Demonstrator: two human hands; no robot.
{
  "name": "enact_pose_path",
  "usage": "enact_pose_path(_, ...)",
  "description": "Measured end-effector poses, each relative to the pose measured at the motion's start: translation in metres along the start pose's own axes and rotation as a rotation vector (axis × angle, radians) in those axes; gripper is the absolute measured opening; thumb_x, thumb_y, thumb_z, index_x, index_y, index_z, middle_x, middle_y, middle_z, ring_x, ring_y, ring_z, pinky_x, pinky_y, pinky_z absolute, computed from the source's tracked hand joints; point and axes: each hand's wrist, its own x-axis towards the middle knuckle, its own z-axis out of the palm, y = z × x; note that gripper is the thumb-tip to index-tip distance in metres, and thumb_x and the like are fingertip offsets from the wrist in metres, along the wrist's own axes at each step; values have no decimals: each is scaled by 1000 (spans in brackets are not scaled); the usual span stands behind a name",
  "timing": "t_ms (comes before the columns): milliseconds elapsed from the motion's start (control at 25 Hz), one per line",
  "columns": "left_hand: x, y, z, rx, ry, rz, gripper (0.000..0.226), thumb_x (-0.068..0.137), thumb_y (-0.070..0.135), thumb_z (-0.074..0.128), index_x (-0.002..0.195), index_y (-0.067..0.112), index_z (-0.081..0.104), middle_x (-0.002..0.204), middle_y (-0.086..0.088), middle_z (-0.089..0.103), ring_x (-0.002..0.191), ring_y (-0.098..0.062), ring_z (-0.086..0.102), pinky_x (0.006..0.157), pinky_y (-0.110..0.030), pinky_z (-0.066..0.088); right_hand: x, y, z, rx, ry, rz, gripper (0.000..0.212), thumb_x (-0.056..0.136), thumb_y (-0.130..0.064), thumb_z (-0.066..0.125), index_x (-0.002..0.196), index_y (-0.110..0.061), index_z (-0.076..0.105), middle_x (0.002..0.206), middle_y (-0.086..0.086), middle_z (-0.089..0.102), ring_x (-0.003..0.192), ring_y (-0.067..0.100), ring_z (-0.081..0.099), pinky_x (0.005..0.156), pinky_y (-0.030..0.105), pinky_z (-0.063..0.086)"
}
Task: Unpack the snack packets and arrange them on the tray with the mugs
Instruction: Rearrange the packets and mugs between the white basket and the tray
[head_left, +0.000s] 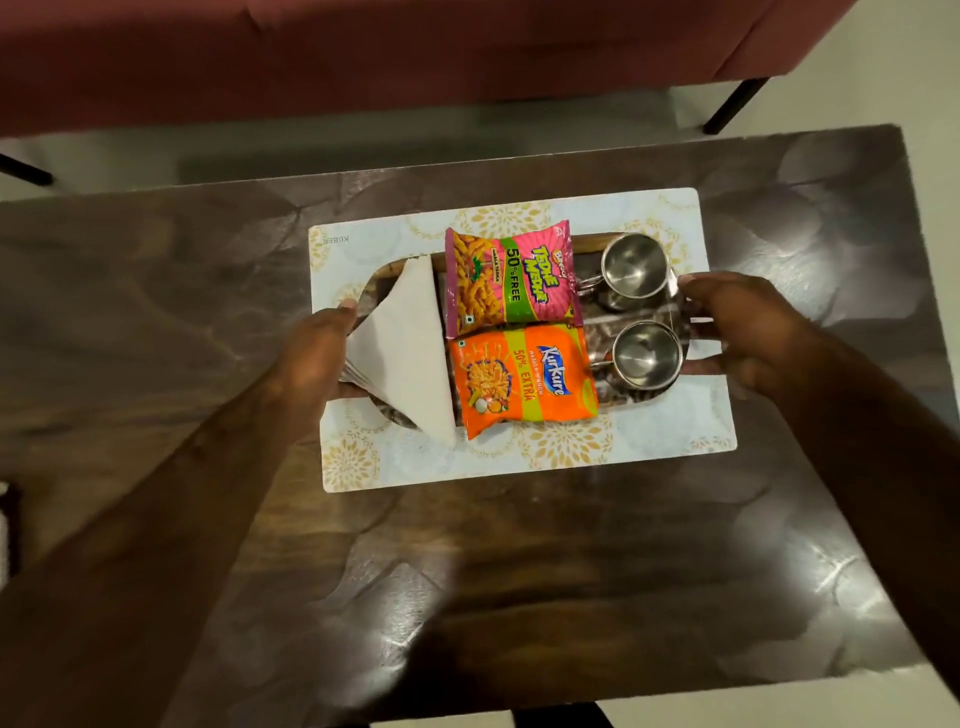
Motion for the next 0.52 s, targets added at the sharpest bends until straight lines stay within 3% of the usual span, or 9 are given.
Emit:
enact_pose_path(240, 17, 7, 13, 117, 96, 53, 31, 95, 50, 52, 116, 28, 55, 113, 0, 56, 108, -28, 57, 82, -50, 61, 14, -5, 0, 14, 1, 21, 12, 94, -29, 59, 92, -26, 70, 67, -9, 68, 68, 13, 64, 59, 41, 61)
enact_pose_path(440, 24, 1, 15, 123, 157, 98, 15, 96, 46, 52, 93, 33, 57, 94, 13, 53, 86, -12, 54, 58, -33, 53, 16, 2, 0, 27, 10, 6, 14, 94, -25, 57, 90, -28, 70, 80, -4, 67, 74, 14, 63, 66, 41, 60)
enact_pose_path(520, 24, -1, 17, 128, 167, 97, 14, 98, 45, 51, 97, 32, 56, 94, 15, 51, 84, -8, 50, 56, -31, 51, 15, 6, 0, 47, 8, 2, 13, 95, -26, 57, 93, -29, 70, 78, -5, 67, 75, 13, 63, 72, 43, 59)
